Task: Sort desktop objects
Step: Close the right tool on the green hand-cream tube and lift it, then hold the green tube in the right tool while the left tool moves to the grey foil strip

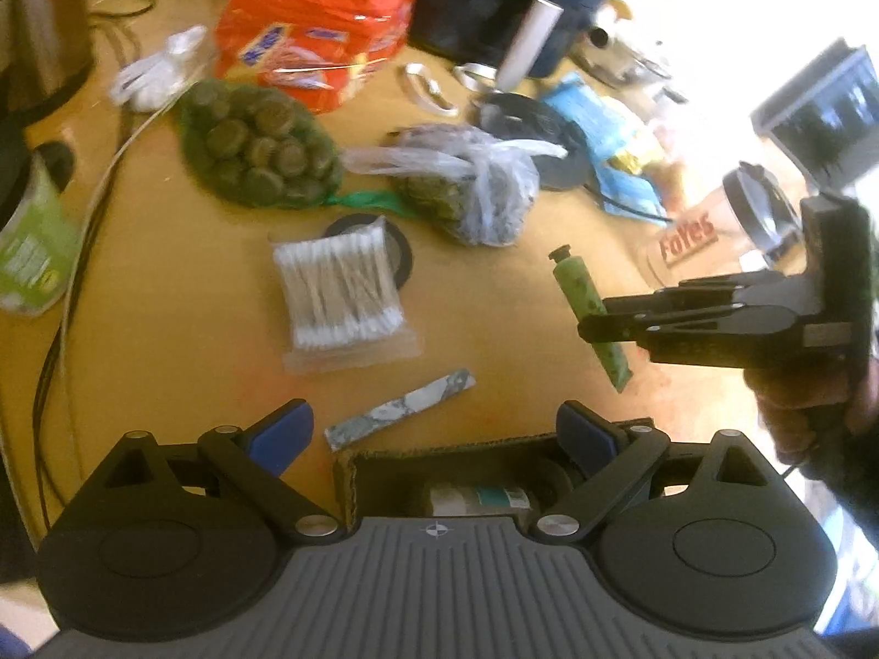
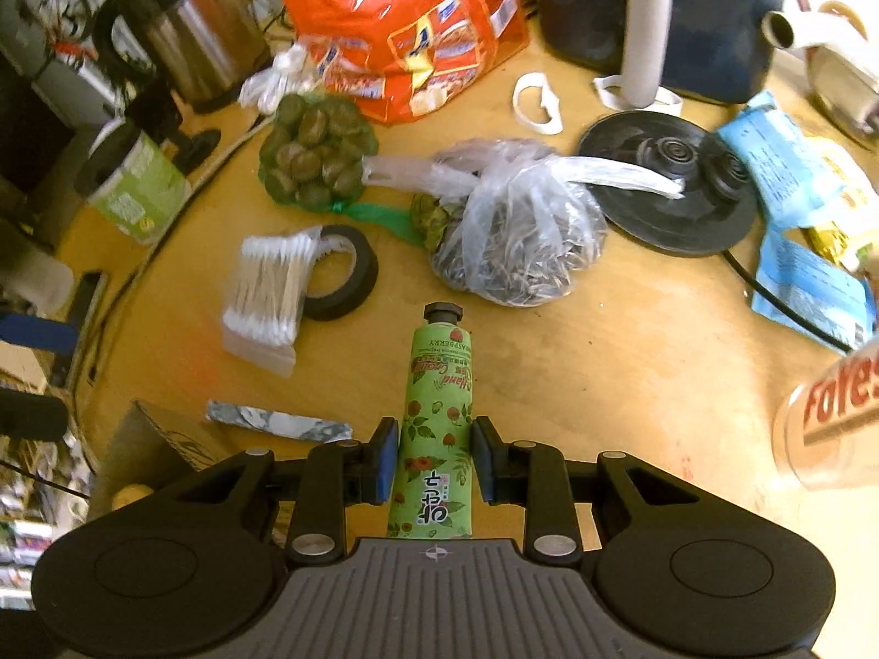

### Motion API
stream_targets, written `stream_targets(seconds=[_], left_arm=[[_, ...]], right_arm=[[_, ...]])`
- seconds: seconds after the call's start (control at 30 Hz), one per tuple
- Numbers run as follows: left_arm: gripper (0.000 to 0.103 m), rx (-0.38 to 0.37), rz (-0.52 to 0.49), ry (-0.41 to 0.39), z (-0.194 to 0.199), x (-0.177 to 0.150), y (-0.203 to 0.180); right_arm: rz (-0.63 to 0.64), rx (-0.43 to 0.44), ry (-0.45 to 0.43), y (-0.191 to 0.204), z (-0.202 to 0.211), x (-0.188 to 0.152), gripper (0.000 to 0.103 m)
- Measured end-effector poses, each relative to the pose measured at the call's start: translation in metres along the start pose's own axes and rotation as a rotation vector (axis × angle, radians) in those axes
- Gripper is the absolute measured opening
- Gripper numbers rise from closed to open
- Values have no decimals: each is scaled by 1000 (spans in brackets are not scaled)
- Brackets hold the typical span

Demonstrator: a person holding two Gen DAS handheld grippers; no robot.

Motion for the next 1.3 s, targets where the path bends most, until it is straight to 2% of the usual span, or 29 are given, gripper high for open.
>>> stream_targets(seconds=[0.17, 0.33, 0.73, 0.8, 0.83, 1.1, 1.23, 1.27, 1.3], left_arm=[[92, -49, -90, 59, -17, 6, -6], [91, -79, -130, 116, -33, 11, -8], [87, -36, -180, 310, -91, 11, -8], [87, -32, -179, 335, -99, 11, -7], [87, -30, -180, 344, -102, 11, -8], [86, -5, -179, 375, -110, 5, -6], [86, -8, -167, 360, -102, 6, -4], [86, -10, -162, 354, -101, 7, -3], [86, -12, -157, 348, -99, 8, -3]], right_arm=[[-32, 5, -28, 0, 18, -1, 32], [-63, 0, -54, -1, 33, -3, 32], [-151, -4, -100, -5, 50, -17, 31], [-165, -5, -104, -8, 52, -19, 28], [-175, -1, -105, -9, 52, -19, 12], [-204, -33, -91, -25, 48, -21, 12], [-214, -61, -83, -37, 47, -25, 18], [-217, -73, -78, -41, 46, -27, 30], [-220, -86, -73, -46, 45, -29, 37]])
Point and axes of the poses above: each gripper's, at about its wrist camera, not at the fingertips, and z roughly against the way its jaws point, y to its left, x to its top, the point moved 9 cm from there along -z, roughly the way its jaws point, and after that the axes turned 3 degrees about -z, right-handed, at the moved point
